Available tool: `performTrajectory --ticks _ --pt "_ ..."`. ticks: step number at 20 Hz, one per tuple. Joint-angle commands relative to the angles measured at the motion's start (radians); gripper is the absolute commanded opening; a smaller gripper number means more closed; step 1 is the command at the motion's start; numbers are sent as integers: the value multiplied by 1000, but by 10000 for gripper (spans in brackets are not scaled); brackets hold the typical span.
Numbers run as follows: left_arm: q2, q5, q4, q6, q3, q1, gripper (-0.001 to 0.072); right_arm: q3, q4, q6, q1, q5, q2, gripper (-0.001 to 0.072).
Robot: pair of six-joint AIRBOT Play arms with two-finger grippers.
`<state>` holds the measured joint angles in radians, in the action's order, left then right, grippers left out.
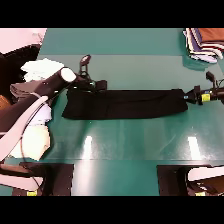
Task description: Fold the shirts.
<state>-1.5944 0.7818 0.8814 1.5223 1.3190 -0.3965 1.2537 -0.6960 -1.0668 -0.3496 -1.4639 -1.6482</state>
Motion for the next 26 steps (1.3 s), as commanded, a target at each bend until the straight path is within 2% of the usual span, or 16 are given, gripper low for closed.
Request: performTrajectory --ticks 1,6,11,17,19,22,26 --pt "-156 53 0 7 148 -61 23 0 86 9 61 5 129 14" --pt "-311 128 3 7 322 -118 23 113 110 -63 216 1 248 13" --pt "-327 161 16 -2 325 -121 23 292 110 -129 384 22 251 13" --pt "-325 180 18 -13 327 -121 24 406 110 -130 545 96 249 13" --pt "-304 185 75 -12 336 -120 23 425 110 -130 591 120 248 14" --pt "-240 229 257 -11 385 -96 23 439 114 -130 673 160 239 14" --pt "-122 361 420 -12 480 41 24 440 131 -127 830 224 169 14"
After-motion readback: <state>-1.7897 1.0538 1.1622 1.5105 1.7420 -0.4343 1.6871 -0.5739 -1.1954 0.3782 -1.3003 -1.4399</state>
